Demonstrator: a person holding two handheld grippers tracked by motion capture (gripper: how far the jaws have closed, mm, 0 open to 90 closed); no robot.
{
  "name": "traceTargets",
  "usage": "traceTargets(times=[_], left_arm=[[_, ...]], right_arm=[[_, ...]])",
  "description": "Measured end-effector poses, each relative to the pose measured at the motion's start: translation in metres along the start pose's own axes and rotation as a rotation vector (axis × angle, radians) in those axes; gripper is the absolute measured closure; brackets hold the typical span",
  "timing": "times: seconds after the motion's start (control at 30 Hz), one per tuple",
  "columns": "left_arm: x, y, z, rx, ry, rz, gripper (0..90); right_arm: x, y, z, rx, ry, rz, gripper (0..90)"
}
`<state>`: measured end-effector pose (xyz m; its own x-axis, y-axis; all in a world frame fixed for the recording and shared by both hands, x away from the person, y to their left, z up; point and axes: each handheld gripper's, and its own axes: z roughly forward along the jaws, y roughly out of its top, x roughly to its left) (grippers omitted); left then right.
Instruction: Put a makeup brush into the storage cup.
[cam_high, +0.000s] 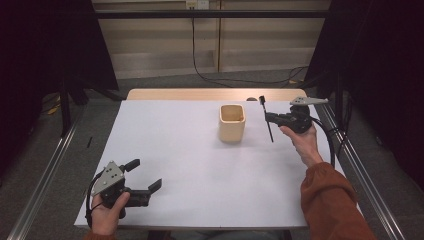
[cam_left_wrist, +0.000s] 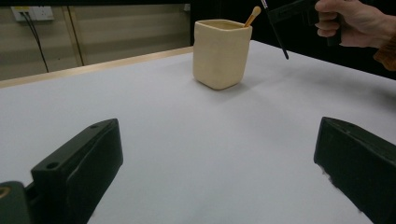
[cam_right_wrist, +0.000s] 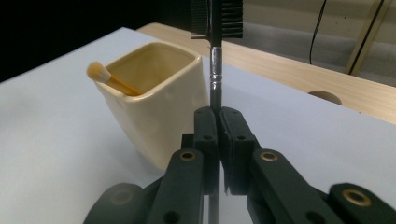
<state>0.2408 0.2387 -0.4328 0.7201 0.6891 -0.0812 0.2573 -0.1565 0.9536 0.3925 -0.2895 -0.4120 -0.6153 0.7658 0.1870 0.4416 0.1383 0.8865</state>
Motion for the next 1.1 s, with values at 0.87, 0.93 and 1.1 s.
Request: traceTargets(times=[0.87,0.93,1.1], left_arm=[[0.002,0.000,-0.002,0.000,-0.003,-0.003,1.3],[0.002,0.001,-0.002,-0.006,0.000,-0.003,1.3],[0.001,0.001,-0.002,-0.009,0.006,-0.004,1.4]], right_arm=[[0.005,0.009,-0.024,-0.204,0.040,0.027,86.8],[0.006,0.012,-0.027,-0.217,0.045,0.026,86.7],[0.008,0.017,-0.031,-0.241,0.051,0.023,86.8]])
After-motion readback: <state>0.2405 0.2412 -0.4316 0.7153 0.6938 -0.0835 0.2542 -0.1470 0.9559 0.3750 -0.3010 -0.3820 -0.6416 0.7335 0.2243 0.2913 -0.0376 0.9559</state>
